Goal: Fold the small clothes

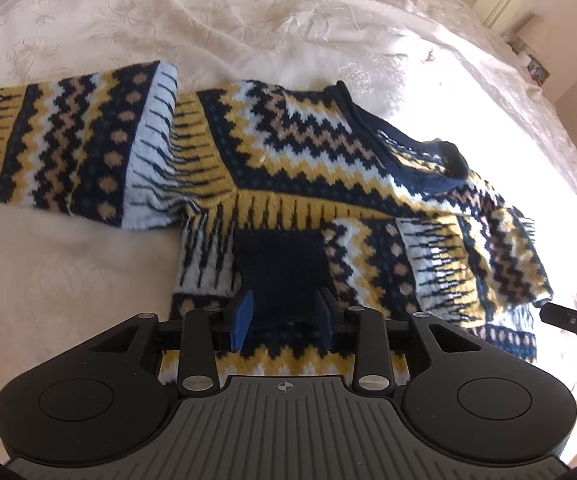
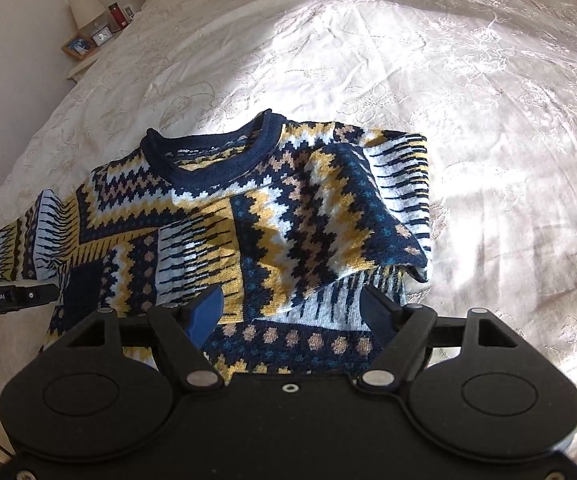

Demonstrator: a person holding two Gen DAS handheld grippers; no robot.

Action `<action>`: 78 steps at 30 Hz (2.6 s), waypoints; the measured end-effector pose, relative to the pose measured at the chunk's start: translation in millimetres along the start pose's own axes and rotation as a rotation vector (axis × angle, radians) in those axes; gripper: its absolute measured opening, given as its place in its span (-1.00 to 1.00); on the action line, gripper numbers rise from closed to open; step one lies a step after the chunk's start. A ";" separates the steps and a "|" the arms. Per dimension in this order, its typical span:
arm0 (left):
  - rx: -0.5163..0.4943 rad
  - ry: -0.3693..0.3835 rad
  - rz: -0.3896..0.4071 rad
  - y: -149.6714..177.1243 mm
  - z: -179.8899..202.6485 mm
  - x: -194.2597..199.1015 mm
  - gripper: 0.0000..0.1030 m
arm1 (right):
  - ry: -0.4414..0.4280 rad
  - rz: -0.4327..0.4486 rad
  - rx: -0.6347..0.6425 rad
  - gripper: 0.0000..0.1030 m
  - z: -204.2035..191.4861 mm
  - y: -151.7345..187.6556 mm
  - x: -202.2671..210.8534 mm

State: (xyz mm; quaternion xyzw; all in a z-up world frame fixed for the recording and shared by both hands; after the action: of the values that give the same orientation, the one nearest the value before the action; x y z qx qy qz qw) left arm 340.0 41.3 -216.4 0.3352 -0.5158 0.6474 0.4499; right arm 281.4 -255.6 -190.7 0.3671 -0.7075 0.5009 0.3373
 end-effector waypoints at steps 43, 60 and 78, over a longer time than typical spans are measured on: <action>-0.035 -0.220 0.034 -55.4 -18.1 -33.0 -0.85 | 0.131 0.010 -0.061 0.51 62.4 -41.8 -30.5; 0.075 -0.311 0.021 -25.4 -70.4 -13.0 -0.49 | 0.281 -0.049 -0.124 0.76 100.6 -35.1 -38.6; 0.266 -0.195 0.184 -20.2 -161.8 52.3 0.40 | -0.018 -0.009 0.005 0.99 -35.8 -10.0 -9.0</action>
State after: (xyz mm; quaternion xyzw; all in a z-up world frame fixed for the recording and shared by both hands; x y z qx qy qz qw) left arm 344.3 211.8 -201.3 0.4045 -0.4954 0.7126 0.2884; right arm 298.5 -222.0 -184.0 0.3756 -0.7077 0.4977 0.3322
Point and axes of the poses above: each gripper's, at about its wrist camera, not at the fingertips, and x roughly against the way its jaws point, z to its right, y to its underside, the point moved 5 cm from there along -x, roughly the way its jaws point, and after that the axes turned 3 degrees about -z, right-handed, at the moved point
